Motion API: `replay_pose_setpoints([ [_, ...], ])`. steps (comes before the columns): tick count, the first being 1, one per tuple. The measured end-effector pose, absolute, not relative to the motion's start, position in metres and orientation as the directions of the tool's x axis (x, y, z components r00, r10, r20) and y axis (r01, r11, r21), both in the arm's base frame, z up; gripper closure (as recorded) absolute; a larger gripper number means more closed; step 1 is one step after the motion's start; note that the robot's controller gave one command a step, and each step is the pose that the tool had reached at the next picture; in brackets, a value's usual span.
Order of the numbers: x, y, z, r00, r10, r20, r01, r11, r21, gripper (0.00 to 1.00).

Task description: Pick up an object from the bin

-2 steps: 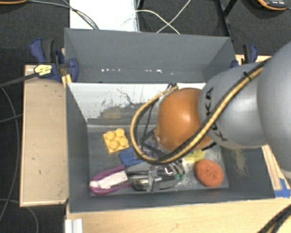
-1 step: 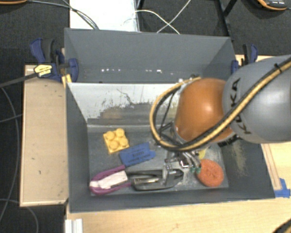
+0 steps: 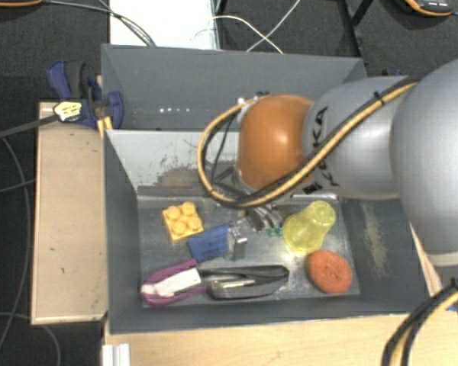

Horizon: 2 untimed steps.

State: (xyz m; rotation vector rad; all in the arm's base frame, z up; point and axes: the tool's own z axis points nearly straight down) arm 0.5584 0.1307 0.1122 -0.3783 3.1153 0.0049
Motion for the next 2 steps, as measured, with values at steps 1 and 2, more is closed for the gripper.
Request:
replay_pose_setpoints([
  [1, 0.5609, 0.1415, 0.0691, -0.913, -0.408, -0.004, -0.408, 0.913, 0.0, 0.0],
  [2, 0.5584, 0.1391, 0.0708, -0.932, -0.364, -0.005, -0.364, 0.932, 0.003, 1.0],
])
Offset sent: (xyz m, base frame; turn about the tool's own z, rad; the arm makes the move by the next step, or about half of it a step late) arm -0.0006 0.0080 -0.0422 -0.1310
